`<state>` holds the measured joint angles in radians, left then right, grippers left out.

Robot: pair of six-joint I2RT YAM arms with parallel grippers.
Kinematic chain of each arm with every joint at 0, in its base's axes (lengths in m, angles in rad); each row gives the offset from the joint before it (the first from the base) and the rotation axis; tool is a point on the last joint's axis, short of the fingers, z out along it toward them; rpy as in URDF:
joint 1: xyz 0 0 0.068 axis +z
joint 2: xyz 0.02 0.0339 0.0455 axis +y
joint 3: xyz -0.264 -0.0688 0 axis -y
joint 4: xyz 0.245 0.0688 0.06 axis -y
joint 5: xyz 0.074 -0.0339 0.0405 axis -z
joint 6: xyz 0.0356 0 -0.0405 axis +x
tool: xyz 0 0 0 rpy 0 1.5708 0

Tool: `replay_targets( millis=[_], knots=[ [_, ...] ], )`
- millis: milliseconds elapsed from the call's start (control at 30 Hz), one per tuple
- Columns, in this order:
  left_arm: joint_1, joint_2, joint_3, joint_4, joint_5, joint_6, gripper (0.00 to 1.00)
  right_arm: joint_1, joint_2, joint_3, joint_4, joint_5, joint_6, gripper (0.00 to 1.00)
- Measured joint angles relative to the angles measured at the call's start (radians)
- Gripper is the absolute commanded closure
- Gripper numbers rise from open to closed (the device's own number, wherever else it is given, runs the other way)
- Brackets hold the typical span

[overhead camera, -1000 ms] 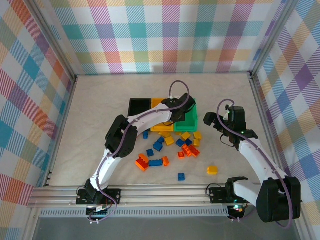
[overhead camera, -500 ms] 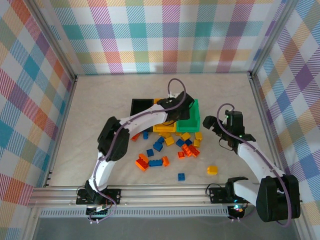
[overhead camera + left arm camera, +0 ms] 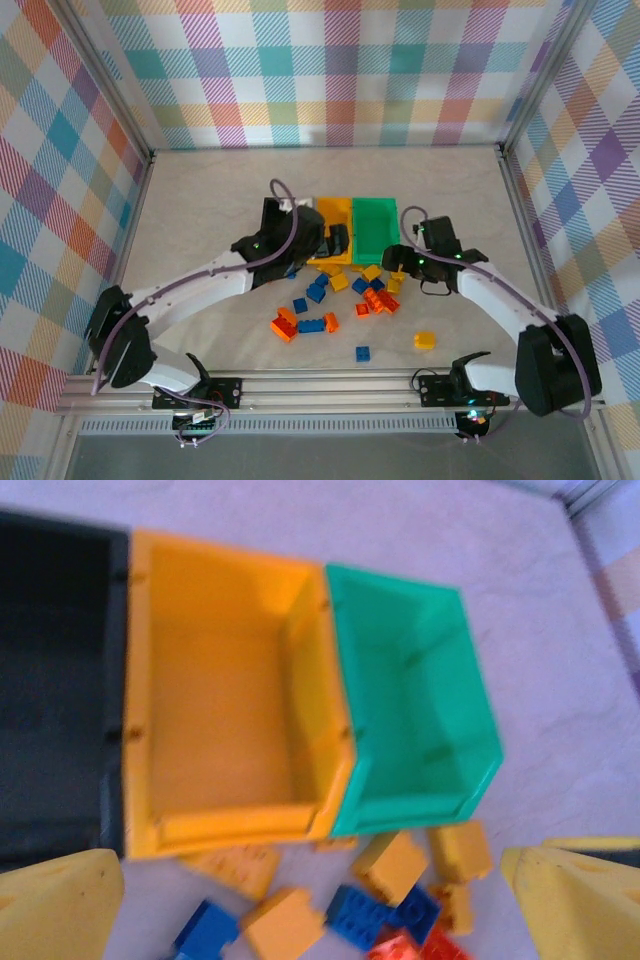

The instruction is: Sort the legos into containers by color

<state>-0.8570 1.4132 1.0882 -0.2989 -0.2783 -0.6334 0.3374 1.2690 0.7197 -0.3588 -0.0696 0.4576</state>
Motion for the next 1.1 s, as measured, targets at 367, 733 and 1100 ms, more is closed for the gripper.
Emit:
replay_targets(
  millis=[367, 733, 1100],
  knots=[
    [0.002, -0.180, -0.243, 0.045, 0.002, -0.018, 0.00, 0.034, 0.164, 0.025, -0.003, 0.121, -0.007, 0.38],
    [0.016, -0.226, -0.299, 0.059, 0.001, -0.033, 0.00, 0.034, 0.240, 0.063, 0.021, 0.123, -0.010, 0.52],
    [0.036, -0.288, -0.327, 0.066, -0.001, -0.044, 0.00, 0.034, 0.240, 0.072, 0.007, 0.153, -0.010, 0.83]
  ],
)
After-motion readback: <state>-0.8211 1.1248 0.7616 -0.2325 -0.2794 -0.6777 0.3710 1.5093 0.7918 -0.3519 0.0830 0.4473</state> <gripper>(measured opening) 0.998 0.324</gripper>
